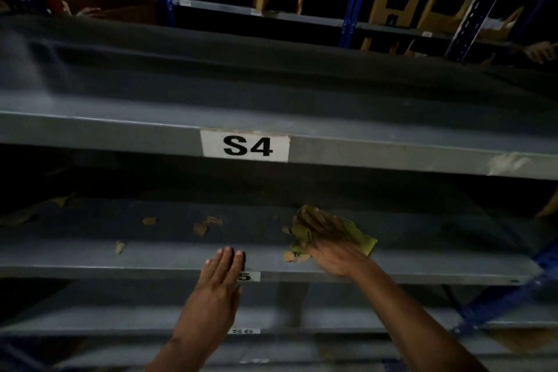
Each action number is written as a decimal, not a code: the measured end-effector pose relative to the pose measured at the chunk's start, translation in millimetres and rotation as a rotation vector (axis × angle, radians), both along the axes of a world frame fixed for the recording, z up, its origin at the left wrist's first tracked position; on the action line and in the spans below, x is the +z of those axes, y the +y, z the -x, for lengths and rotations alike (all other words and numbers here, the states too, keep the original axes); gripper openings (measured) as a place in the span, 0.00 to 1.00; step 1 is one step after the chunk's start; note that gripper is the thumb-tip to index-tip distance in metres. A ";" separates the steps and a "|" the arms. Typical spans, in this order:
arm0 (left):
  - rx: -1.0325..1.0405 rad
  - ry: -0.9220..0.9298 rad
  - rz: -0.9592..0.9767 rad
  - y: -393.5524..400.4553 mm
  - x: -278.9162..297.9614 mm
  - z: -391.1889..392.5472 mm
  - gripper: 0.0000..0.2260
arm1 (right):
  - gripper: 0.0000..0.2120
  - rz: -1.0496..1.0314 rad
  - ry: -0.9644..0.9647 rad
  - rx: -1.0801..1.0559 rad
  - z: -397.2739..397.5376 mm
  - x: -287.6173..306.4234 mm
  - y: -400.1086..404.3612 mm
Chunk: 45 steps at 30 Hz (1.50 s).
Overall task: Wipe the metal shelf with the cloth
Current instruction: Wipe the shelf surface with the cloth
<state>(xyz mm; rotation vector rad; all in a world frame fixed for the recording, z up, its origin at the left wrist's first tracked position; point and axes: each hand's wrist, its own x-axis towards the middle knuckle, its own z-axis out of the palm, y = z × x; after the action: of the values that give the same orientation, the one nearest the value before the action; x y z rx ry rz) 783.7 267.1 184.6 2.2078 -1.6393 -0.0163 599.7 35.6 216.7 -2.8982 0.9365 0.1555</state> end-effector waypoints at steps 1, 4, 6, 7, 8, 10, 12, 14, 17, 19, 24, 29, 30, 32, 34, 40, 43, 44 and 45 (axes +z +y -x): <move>-0.003 0.001 -0.002 0.5 0.2 0.0 0.29 | 0.27 -0.019 -0.022 0.003 0.7 -0.2 3.8; -0.017 -0.005 -0.006 -0.2 0.3 -0.9 0.30 | 0.23 -0.079 -0.074 -0.049 2.2 1.2 11.9; -0.021 0.005 -0.008 -1.5 1.0 -1.7 0.30 | 0.24 -0.101 -0.064 -0.115 0.2 4.6 9.4; -0.028 0.008 -0.010 -1.7 1.2 -1.5 0.30 | 0.23 -0.040 -0.038 -0.098 -2.0 5.3 8.1; -0.032 0.012 -0.011 -1.8 1.4 -1.2 0.30 | 0.23 0.011 -0.028 -0.070 -3.9 6.2 8.6; -0.035 0.032 -0.006 -2.7 1.9 -0.6 0.30 | 0.23 0.032 -0.028 -0.046 -5.7 7.4 11.4; -0.030 0.034 -0.004 -3.5 2.5 -0.2 0.30 | 0.28 0.121 0.008 0.043 -4.1 3.5 10.7; -0.020 0.035 -0.020 -3.0 2.6 0.9 0.29 | 0.31 0.113 0.006 0.034 -4.0 3.1 6.0; -0.016 0.031 -0.018 -3.2 5.9 1.9 0.29 | 0.32 -0.002 -0.086 -0.036 -15.1 6.7 -8.0; -0.010 0.048 -0.024 -2.9 10.9 3.3 0.30 | 0.33 -0.030 -0.084 -0.002 -22.1 10.3 -17.4; -0.007 0.036 -0.033 0.2 11.6 5.4 0.29 | 0.30 -0.029 -0.066 0.187 -16.8 -1.1 -17.6; -0.014 0.015 -0.036 2.5 4.5 -0.4 0.28 | 0.27 -0.218 -0.198 0.176 -3.5 5.2 -15.3; -0.011 0.020 -0.040 1.3 6.1 0.6 0.28 | 0.26 -0.305 -0.265 0.069 -5.5 9.5 -20.0; -0.026 0.012 -0.042 1.1 7.9 1.6 0.28 | 0.23 -0.340 -0.316 -0.061 -17.6 16.7 -28.9; -0.039 0.003 -0.042 2.5 10.9 -1.4 0.28 | 0.22 -0.311 -0.291 -0.063 -39.8 20.3 -29.0; -0.090 -0.024 -0.033 4.2 20.9 -3.1 0.28 | 0.25 -0.284 -0.221 0.197 -70.4 12.7 -8.6; -0.093 -0.034 -0.057 6.0 19.2 -5.3 0.28 | 0.29 -0.245 -0.154 0.318 -58.4 13.8 -0.1; -0.087 -0.056 -0.063 5.8 19.6 -4.7 0.29 | 0.30 -0.198 -0.127 0.364 -54.0 14.0 3.6; -0.075 -0.070 -0.069 5.7 19.9 -3.8 0.29 | 0.30 -0.147 -0.106 0.400 -49.8 14.0 8.0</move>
<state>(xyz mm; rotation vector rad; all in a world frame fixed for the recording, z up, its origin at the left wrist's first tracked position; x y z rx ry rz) 787.5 272.7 204.5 2.2194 -1.7841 -0.0163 649.6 43.6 230.7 -2.8834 0.3059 0.0907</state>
